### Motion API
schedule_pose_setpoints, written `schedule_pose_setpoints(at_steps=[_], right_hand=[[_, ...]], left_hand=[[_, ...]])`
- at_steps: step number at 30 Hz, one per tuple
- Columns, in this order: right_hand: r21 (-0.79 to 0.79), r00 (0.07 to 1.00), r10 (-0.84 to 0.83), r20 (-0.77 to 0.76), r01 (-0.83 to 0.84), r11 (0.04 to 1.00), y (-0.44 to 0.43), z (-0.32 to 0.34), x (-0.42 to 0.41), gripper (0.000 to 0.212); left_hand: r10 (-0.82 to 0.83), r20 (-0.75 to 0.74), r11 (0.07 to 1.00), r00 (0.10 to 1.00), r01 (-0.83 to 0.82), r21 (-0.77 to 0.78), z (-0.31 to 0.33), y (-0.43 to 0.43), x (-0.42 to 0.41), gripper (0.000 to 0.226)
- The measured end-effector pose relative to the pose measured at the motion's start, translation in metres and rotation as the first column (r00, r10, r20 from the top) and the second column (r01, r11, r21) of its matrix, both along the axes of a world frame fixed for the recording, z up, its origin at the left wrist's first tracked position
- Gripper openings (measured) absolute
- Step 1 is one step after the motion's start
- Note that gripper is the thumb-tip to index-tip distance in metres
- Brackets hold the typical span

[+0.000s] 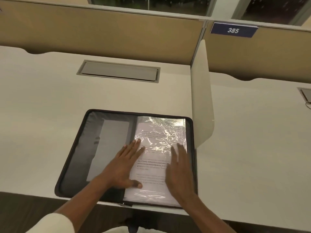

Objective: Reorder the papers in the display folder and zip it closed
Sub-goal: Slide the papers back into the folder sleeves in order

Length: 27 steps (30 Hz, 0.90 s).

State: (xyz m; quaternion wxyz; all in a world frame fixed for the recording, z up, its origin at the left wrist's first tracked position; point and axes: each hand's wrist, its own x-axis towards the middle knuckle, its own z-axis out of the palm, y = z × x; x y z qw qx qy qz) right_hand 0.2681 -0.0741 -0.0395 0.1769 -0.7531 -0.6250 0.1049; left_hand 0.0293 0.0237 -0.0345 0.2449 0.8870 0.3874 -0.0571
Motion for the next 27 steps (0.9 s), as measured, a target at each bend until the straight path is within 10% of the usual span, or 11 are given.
schedule_pose_setpoints(at_steps=[6,27], right_hand=[[-0.056,0.936,0.344,-0.069,-0.348,0.936,0.053,-0.009,-0.058,0.062],[-0.127,0.993,-0.113,0.017,0.115,0.985,0.036,-0.044,0.029,0.091]], left_hand=[[-0.066,-0.092,0.996,0.994,0.070,0.045,-0.006,-0.004,0.010,0.137],[-0.007,0.017,1.000,1.000,0.008,-0.022,-0.010,-0.001,0.008,0.141]])
